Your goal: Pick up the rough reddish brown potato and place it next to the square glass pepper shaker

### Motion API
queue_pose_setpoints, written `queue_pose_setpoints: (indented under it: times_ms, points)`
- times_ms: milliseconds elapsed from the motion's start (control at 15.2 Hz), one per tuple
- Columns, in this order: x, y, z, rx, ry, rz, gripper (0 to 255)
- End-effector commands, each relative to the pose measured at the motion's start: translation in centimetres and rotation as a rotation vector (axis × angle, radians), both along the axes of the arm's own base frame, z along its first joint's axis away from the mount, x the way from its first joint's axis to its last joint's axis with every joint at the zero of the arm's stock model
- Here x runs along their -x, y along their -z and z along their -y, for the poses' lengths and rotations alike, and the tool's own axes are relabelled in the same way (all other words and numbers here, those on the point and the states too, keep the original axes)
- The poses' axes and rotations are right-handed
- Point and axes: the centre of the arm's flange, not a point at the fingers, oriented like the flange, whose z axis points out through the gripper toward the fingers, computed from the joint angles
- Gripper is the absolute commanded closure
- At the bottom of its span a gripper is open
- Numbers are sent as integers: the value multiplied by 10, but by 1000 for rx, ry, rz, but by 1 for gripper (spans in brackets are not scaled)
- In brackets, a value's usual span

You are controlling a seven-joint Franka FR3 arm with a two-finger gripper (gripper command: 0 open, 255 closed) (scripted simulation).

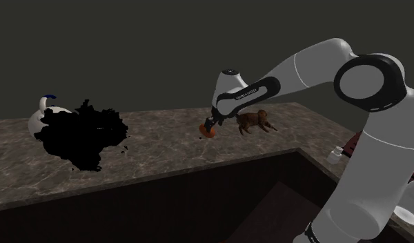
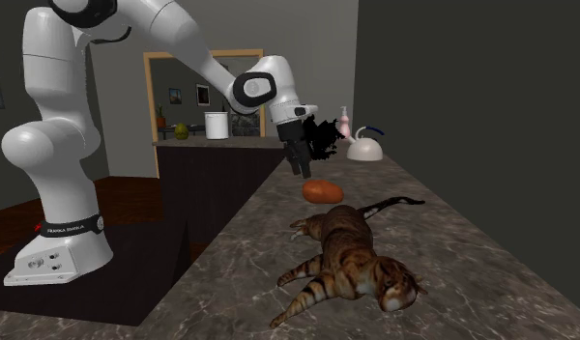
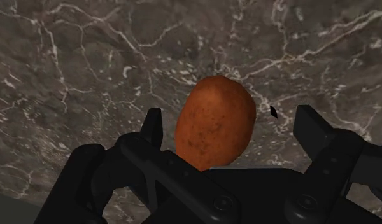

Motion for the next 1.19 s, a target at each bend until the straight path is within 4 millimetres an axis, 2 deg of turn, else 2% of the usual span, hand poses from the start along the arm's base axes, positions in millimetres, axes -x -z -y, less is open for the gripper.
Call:
queue_pose_setpoints:
  times_ms: [0, 528, 990, 1056, 1122]
  points:
    - [-14, 6, 1, 6, -1, 22, 0]
    - [-24, 44, 7, 6, -1, 22, 0]
    - [-24, 44, 7, 6, -1, 22, 0]
    - [-24, 44, 7, 6, -1, 22, 255]
    - [-24, 44, 7, 6, -1, 22, 255]
